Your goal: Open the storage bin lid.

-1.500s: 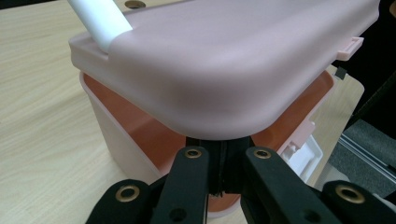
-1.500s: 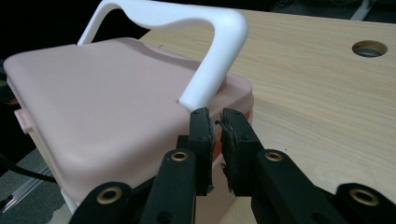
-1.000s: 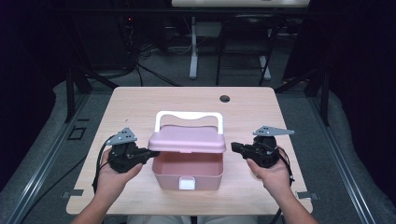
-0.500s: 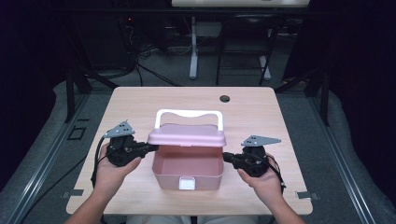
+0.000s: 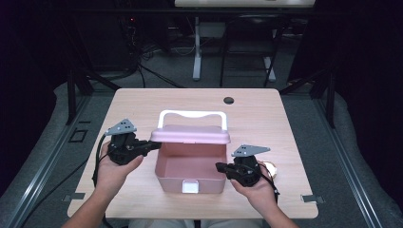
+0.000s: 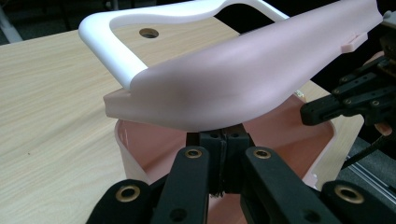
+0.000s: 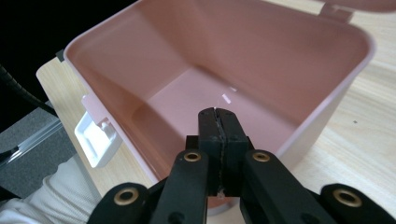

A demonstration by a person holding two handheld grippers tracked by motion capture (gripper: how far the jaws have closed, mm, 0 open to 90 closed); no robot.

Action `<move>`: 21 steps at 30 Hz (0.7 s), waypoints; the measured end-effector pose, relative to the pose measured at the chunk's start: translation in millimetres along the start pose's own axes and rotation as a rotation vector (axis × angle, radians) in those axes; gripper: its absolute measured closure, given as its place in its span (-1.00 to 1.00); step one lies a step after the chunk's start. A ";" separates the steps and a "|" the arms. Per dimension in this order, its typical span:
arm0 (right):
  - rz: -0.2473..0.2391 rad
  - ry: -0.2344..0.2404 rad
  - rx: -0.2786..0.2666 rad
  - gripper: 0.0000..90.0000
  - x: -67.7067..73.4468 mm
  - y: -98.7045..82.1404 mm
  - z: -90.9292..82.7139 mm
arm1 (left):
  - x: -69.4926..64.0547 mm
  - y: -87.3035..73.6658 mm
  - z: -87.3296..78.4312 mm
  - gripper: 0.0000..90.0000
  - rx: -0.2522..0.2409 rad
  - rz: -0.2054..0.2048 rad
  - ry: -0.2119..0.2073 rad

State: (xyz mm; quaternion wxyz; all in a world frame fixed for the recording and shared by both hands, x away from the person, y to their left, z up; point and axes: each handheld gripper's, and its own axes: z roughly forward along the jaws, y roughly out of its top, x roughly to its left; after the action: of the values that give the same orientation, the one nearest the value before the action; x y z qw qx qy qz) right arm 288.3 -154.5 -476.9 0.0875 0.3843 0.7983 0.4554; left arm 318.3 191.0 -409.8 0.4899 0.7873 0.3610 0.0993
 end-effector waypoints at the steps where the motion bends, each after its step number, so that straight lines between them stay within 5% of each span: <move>1: -0.003 0.002 0.005 1.00 0.4 -0.7 1.3 | -0.4 0.5 0.1 1.00 -0.002 -0.004 0.001; 21: -0.016 0.024 0.041 1.00 8.2 -9.6 10.8 | 0.5 10.0 0.5 1.00 0.000 0.001 0.018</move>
State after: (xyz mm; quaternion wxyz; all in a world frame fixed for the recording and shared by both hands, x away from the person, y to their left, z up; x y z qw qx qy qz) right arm 282.8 -144.4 -489.0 0.0737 0.3743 0.8113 0.4429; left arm 323.6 188.4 -401.7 0.4865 0.7867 0.3649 0.1064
